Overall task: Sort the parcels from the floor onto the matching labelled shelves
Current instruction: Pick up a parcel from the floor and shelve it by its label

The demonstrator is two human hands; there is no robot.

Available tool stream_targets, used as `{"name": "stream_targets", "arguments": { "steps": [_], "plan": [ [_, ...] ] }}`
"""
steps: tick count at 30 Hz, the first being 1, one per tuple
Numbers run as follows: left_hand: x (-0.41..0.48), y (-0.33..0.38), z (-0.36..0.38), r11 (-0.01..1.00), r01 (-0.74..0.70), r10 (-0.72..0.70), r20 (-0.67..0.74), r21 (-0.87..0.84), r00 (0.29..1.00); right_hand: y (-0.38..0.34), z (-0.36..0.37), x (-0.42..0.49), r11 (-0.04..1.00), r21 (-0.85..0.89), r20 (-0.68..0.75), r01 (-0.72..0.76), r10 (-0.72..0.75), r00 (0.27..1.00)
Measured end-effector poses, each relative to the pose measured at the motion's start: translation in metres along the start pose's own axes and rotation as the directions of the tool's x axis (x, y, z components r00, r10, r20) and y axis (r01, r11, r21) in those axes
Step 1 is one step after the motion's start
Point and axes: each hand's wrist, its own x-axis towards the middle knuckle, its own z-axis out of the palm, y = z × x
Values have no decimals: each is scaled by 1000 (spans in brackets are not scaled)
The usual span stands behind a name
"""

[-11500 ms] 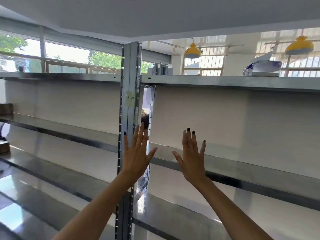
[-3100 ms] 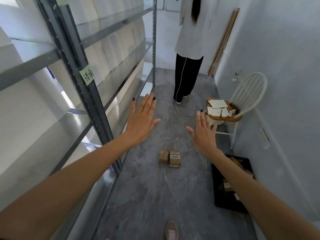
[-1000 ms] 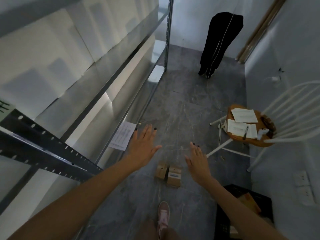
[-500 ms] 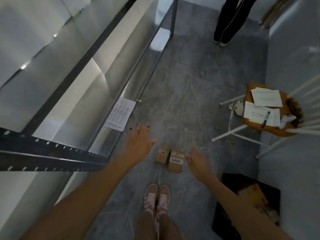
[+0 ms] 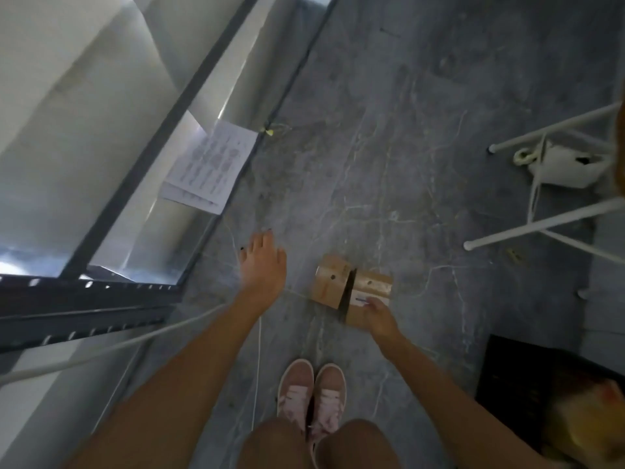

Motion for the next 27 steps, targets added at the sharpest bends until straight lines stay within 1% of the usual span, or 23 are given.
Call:
{"name": "stream_targets", "arguments": {
  "steps": [2, 3, 5, 7, 9, 12, 13, 14, 15, 16, 17, 18, 20, 25, 27],
  "plan": [
    [17, -5, 49, 988, -4, 6, 16, -157, 1000, 7, 20, 47, 993, 97, -7, -67, 68, 998],
    [25, -7, 72, 970, 12, -5, 31, -241, 1000, 7, 31, 70, 978, 174, -6, -112, 114, 993],
    [35, -10, 122, 934, 56, -21, 101, -353, 995, 15, 49, 114, 946, 266, -3, -184, 192, 981],
    [42, -13, 161, 926, 88, -9, 212, -366, 977, 22, 63, 145, 936, 290, 13, -197, 202, 979],
    [51, -16, 198, 918, 126, 3, 324, -376, 946, 33, 78, 173, 960, 220, 24, -174, 173, 985],
    [63, -21, 240, 857, 247, -8, 468, -452, 884, 47, 94, 201, 984, 123, 37, -132, 128, 991],
    [67, -23, 252, 844, 308, -36, 526, -439, 850, 51, 98, 208, 988, 98, 35, -119, 116, 993],
    [71, -25, 261, 843, 359, -69, 582, -400, 810, 51, 99, 209, 989, 101, 38, -112, 108, 993],
    [73, -26, 268, 845, 391, -102, 609, -364, 787, 53, 100, 212, 985, 126, 48, -116, 111, 993],
    [74, -25, 271, 843, 405, -125, 604, -354, 787, 52, 100, 212, 983, 141, 47, -117, 111, 993],
    [73, -22, 268, 838, 403, -134, 578, -368, 805, 50, 99, 211, 979, 165, 50, -116, 110, 993],
    [71, -19, 262, 833, 391, -131, 548, -391, 826, 47, 98, 207, 976, 180, 48, -120, 113, 992],
    [65, -11, 243, 829, 377, -122, 525, -413, 842, 40, 94, 194, 969, 214, 52, -121, 113, 992],
    [49, 19, 171, 825, 368, -133, 486, -428, 864, 12, 66, 132, 902, 417, 15, -113, 118, 993],
    [33, 34, 132, 825, 349, -110, 480, -444, 870, -6, 48, 90, 886, 458, 10, -73, 77, 997]
  ]
}}
